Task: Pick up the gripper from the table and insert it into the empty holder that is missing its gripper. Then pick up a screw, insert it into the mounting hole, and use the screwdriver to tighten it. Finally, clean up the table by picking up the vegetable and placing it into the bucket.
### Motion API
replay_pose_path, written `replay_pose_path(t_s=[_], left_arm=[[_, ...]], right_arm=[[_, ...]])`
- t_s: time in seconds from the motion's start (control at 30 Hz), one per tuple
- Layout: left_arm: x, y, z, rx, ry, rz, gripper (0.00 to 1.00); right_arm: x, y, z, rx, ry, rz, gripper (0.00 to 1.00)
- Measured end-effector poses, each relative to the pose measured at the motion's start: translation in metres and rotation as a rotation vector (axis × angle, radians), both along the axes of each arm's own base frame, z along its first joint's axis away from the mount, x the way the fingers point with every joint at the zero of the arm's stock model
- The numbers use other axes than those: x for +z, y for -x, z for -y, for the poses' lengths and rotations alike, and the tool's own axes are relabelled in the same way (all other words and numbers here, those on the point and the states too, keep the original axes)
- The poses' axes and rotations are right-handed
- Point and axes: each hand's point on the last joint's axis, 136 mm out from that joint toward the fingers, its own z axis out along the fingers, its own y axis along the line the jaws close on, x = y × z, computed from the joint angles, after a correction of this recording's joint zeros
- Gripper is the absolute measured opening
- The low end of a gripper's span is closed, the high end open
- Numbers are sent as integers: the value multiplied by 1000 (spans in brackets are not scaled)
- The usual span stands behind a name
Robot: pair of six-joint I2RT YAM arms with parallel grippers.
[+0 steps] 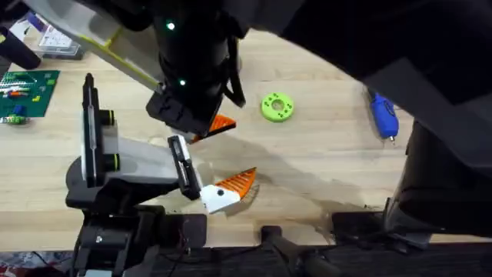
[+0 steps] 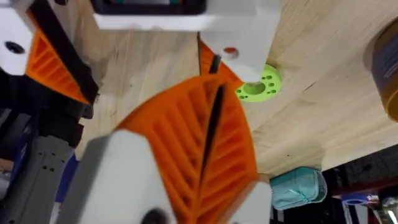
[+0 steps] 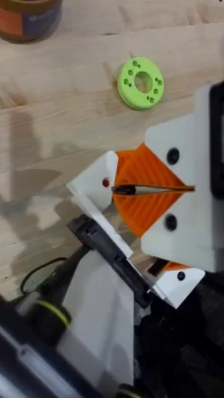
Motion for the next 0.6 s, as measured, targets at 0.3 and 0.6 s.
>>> replay_pose_path(t_s=[0.3, 0.6], left_arm=[[0, 0, 0, 0, 0, 0, 989], [0, 0, 0, 0, 0, 0, 989]], right_arm=[[1, -3, -2, -2, -9, 14, 15], [1, -3, -2, -2, -9, 14, 15]])
